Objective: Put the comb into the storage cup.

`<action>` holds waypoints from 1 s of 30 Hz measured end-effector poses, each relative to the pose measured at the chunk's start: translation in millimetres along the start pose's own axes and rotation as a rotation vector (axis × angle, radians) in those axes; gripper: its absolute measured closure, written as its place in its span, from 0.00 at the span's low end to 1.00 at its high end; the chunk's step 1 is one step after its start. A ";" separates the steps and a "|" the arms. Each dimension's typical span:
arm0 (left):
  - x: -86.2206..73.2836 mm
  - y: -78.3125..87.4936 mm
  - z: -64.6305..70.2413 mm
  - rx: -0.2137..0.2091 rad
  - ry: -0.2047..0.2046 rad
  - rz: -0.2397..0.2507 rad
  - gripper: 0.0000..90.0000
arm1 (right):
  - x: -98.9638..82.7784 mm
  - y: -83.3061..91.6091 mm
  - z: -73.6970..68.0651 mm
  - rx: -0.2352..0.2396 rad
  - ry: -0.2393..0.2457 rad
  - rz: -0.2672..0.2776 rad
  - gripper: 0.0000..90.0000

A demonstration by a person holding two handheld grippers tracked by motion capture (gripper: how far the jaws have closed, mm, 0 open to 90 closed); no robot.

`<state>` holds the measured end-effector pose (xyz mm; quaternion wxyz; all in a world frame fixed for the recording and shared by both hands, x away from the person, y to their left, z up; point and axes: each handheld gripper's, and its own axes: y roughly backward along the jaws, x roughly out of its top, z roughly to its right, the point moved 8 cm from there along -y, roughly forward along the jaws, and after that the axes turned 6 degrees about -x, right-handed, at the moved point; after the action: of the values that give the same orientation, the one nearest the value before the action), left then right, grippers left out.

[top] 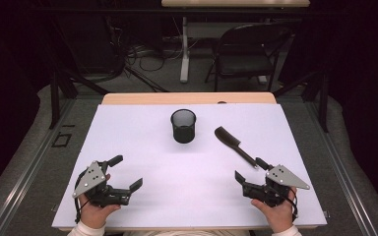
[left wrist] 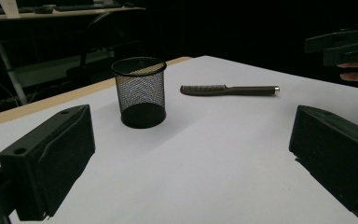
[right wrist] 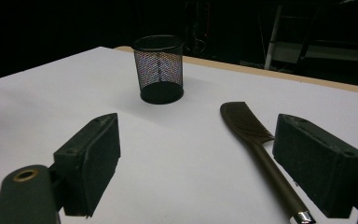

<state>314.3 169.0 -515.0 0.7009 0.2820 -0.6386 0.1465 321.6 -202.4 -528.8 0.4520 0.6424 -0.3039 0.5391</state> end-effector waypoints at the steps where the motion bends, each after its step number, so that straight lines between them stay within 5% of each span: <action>1: 0.0 0.0 0.0 0.000 0.000 0.000 0.00 | -0.1 -0.2 0.3 -0.001 0.000 0.001 0.17; 17: -5.2 -5.3 2.2 -0.033 0.019 -0.017 0.01 | -9.2 -5.3 3.0 -0.013 0.027 -0.071 0.19; 30: -8.8 -6.9 1.3 -0.047 0.041 -0.023 0.01 | -18.2 -10.5 16.9 -0.040 -0.013 -0.165 0.19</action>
<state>315.9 164.1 -525.0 0.7220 0.2694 -0.6240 0.1291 333.6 -215.3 -549.2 0.5054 0.6597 -0.2636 0.4898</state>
